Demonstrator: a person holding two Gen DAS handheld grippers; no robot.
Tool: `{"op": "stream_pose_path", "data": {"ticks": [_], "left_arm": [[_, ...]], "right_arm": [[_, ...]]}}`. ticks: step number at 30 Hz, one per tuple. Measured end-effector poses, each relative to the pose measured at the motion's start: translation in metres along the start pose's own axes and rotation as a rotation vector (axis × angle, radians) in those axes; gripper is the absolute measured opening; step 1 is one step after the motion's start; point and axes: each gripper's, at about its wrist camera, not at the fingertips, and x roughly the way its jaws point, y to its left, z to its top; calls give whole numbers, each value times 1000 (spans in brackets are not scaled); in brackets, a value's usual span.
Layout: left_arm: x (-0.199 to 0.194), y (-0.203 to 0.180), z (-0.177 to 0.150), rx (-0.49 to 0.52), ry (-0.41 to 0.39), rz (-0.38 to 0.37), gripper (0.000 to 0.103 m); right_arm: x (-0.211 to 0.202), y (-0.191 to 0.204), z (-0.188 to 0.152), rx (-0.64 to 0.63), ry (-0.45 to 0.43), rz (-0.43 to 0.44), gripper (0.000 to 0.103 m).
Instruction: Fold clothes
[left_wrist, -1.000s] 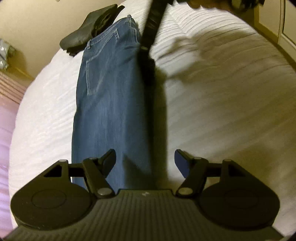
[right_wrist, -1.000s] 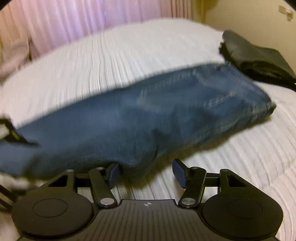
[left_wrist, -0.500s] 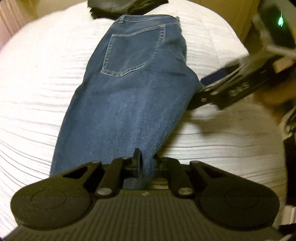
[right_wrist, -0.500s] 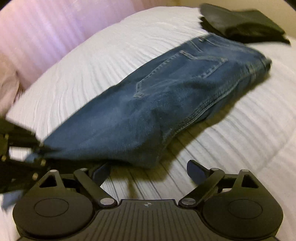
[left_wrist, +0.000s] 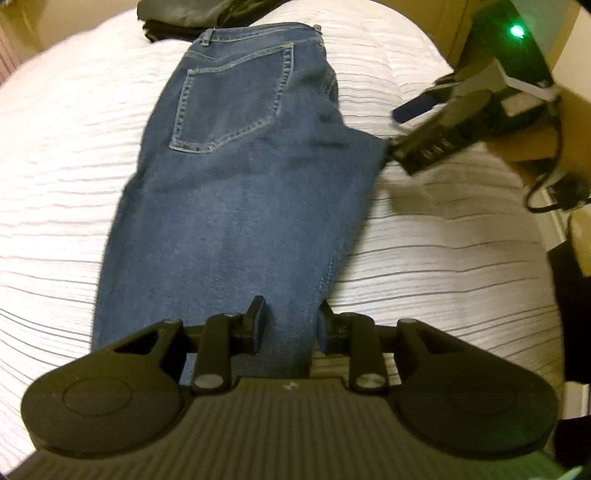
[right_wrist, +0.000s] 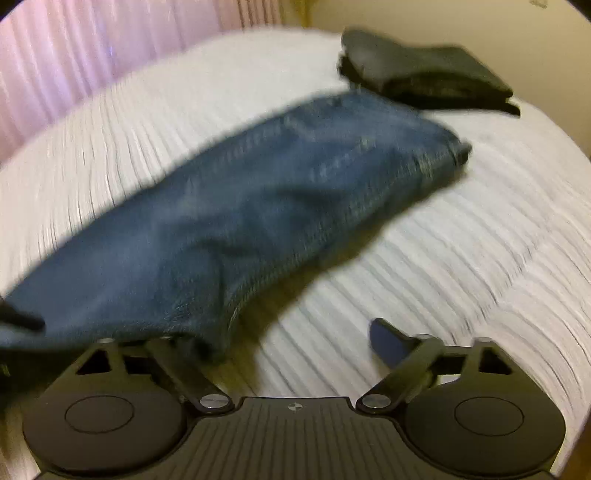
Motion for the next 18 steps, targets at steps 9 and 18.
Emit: {"op": "stream_pose_path", "data": {"ticks": [9,18], "left_arm": [[1,-36,-4,237,14,70,23],[9,-48,-7,245,15,92,12]], "right_arm": [[-11,10,-4,-155,26,-72,82],[1,22,-11,-107,-10,89,82]]}}
